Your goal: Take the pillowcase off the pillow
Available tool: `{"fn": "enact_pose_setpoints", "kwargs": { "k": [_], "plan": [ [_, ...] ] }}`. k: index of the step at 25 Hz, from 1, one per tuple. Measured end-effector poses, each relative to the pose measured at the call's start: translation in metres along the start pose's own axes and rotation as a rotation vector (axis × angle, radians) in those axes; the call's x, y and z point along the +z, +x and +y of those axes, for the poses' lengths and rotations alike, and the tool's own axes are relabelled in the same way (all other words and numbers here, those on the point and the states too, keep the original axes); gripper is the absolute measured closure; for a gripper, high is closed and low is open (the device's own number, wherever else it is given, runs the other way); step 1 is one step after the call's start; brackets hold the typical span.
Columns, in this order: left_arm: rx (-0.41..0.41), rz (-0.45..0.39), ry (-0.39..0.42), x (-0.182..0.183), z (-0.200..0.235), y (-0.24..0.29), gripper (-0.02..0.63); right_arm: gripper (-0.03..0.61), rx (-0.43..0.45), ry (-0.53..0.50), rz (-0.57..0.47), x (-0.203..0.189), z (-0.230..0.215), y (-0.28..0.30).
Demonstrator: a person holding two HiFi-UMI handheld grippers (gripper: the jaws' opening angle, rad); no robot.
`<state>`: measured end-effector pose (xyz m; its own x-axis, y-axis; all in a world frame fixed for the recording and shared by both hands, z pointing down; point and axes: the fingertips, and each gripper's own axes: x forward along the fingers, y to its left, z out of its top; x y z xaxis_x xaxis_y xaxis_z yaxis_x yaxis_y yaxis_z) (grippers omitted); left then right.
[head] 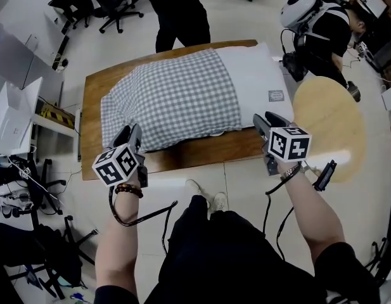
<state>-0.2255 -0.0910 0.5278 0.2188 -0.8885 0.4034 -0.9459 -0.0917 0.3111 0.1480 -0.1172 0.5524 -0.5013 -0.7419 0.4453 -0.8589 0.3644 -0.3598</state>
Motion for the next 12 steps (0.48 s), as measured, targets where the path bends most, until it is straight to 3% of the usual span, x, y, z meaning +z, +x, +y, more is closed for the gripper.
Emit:
{"fn": "enact_pose_setpoints", "kwargs": {
  "k": [6, 12],
  "plan": [
    [0.046, 0.004, -0.030, -0.047, -0.011, -0.019, 0.472, 0.400, 0.021, 0.015, 0.006, -0.037, -0.002, -0.013],
    [0.068, 0.028, -0.045, -0.081, -0.027, -0.020, 0.468, 0.379, 0.028, 0.008, 0.003, -0.046, -0.005, -0.020]
  ]
}}
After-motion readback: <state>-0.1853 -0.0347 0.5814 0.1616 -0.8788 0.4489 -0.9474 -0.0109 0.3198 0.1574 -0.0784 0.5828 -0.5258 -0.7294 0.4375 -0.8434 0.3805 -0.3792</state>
